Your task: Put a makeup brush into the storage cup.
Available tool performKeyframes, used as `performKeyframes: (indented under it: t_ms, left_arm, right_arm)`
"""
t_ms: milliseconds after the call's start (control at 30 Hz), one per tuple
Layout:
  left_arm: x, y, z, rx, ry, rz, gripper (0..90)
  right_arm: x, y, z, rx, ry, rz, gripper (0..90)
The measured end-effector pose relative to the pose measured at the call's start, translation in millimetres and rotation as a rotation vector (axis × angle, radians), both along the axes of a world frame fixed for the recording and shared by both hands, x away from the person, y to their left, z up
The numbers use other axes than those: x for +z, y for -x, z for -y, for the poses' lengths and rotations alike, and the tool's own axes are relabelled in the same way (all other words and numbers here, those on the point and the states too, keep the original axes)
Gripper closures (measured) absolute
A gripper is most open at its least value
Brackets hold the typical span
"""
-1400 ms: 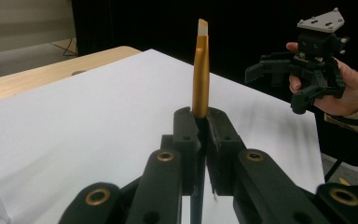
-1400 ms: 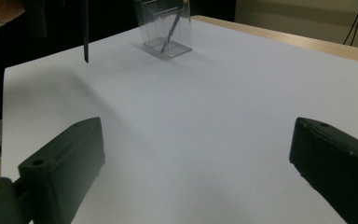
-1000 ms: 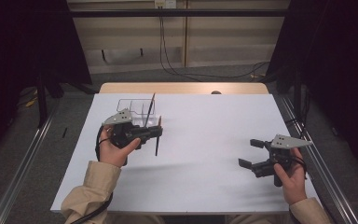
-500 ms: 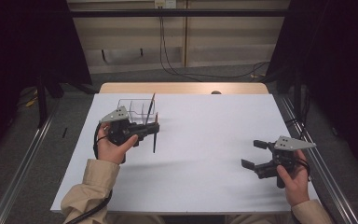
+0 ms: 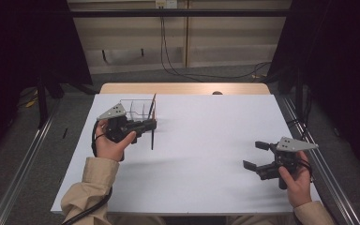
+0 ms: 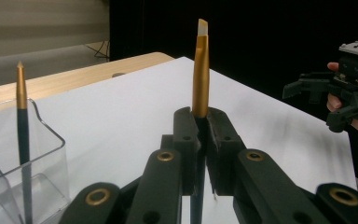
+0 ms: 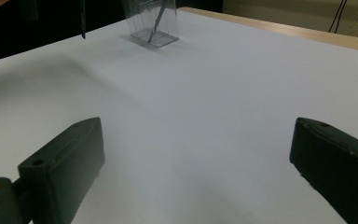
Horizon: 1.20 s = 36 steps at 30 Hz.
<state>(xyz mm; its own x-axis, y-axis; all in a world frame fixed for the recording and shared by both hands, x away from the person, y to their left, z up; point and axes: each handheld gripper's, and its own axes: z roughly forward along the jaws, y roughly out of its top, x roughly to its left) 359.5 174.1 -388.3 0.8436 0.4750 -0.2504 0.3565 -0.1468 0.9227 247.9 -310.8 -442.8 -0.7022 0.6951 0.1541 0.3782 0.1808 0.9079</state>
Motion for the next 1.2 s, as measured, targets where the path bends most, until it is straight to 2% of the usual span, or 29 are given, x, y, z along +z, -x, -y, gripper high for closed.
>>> performKeyframes:
  t_ms: [600, 967, 1200]
  left_arm:
    - [4.2, -17.4, -2.1, 0.080, -0.004, 0.013, 83.7]
    - [10.1, -25.4, 0.9, 0.099, 0.000, 0.022, 83.7]
    - [12.9, -30.3, 2.7, 0.118, 0.001, 0.021, 83.8]
  right_arm:
    - [1.7, 0.6, -0.3, 0.012, -0.002, 0.008, 2.5]
    - [1.7, 0.5, 0.9, 0.011, -0.020, 0.005, 2.5]
    - [1.6, 0.8, -0.2, 0.016, -0.009, 0.006, 2.5]
